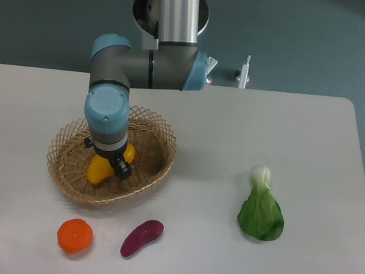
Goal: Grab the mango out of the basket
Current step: 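Lower the gripper onto the yellow mango and close on it, then lift the held mango up and out of the basket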
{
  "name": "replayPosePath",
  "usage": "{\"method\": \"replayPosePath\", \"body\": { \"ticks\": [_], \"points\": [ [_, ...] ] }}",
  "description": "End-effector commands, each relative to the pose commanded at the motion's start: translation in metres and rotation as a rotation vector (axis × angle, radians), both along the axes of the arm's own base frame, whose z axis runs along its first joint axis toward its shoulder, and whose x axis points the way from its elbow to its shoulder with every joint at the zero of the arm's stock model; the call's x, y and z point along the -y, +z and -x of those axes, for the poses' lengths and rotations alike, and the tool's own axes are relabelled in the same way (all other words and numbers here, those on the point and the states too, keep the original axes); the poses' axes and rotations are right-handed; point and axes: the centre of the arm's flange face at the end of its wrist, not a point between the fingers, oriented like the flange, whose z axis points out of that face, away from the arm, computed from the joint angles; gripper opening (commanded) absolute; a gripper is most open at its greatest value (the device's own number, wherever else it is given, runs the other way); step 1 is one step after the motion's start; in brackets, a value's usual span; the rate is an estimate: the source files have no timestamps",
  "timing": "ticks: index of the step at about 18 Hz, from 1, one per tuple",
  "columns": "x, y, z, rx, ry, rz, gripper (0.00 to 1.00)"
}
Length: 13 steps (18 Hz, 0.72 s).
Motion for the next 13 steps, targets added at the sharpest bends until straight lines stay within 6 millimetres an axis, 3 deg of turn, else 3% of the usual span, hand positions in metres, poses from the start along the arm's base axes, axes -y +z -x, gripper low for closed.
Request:
{"method": "replayPosePath", "body": {
  "ticks": [3, 5, 9, 13],
  "points": [
    [0.0, 0.006, 0.003, -0.001, -0.004, -0.007, 0.36],
    [0.003, 0.02, 0.007, -0.01, 0.003, -0.027, 0.36],
    [0.009, 0.032, 0.03, -0.022, 0.044, -0.054, 0.36],
    [0.007, 0.057, 0.058, -0.054, 0.08, -0.098, 0.37]
  ]
}}
